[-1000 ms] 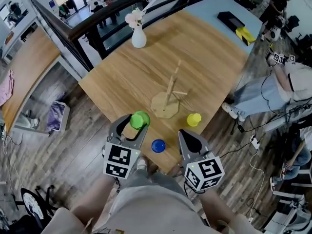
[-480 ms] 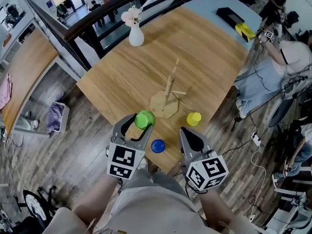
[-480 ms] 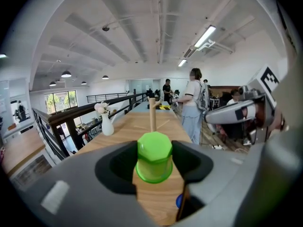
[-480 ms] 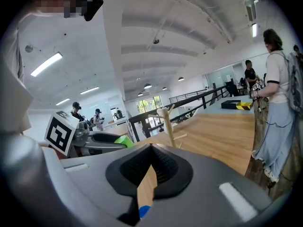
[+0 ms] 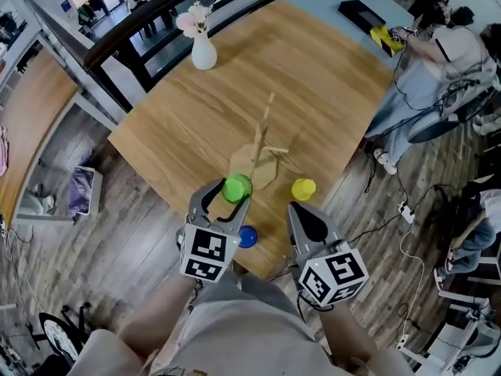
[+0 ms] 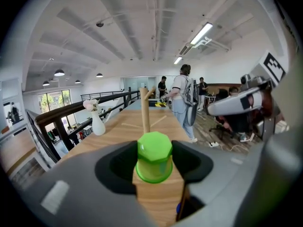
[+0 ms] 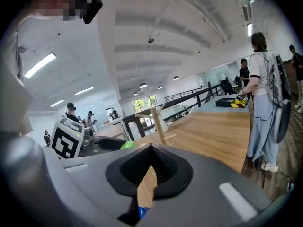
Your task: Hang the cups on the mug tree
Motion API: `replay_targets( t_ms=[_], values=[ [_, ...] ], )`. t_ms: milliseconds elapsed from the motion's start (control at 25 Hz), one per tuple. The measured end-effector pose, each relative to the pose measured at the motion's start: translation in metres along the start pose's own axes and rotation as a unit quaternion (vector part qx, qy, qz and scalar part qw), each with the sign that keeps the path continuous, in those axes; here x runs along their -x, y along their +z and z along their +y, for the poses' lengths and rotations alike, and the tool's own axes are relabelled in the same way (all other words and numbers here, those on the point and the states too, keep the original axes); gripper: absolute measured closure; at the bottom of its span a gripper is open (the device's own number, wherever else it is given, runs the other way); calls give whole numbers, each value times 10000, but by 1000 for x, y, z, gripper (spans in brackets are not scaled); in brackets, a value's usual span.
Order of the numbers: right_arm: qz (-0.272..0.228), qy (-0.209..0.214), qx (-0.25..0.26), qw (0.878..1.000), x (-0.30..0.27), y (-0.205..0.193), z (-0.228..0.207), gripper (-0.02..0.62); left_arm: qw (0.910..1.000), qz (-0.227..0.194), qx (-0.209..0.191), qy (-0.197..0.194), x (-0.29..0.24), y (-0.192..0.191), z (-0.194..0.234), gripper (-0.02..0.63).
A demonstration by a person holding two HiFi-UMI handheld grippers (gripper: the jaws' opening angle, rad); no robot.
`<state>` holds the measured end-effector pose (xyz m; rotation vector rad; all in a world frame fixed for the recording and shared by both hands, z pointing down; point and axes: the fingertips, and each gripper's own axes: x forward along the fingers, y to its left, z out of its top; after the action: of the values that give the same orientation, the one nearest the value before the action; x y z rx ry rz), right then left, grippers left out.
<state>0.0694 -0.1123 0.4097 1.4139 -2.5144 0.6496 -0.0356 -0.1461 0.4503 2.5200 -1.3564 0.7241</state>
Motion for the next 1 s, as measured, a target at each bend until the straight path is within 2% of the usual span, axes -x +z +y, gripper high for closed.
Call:
replay_targets(
  t_ms=[360,680,1000],
  values=[
    [169,-114,-399,9990,-16,-11,-28,595,9995,248,69,-168,-43,-18,1,380],
    [273,-131,-432,9986,-40,-13,-39,595,9987,406,171,-269,-72,-32,8,380],
    [356,-190,-444,9982,-49,-16,-53,595,9959,812,98,-380,-94,-51,6,381]
  ],
)
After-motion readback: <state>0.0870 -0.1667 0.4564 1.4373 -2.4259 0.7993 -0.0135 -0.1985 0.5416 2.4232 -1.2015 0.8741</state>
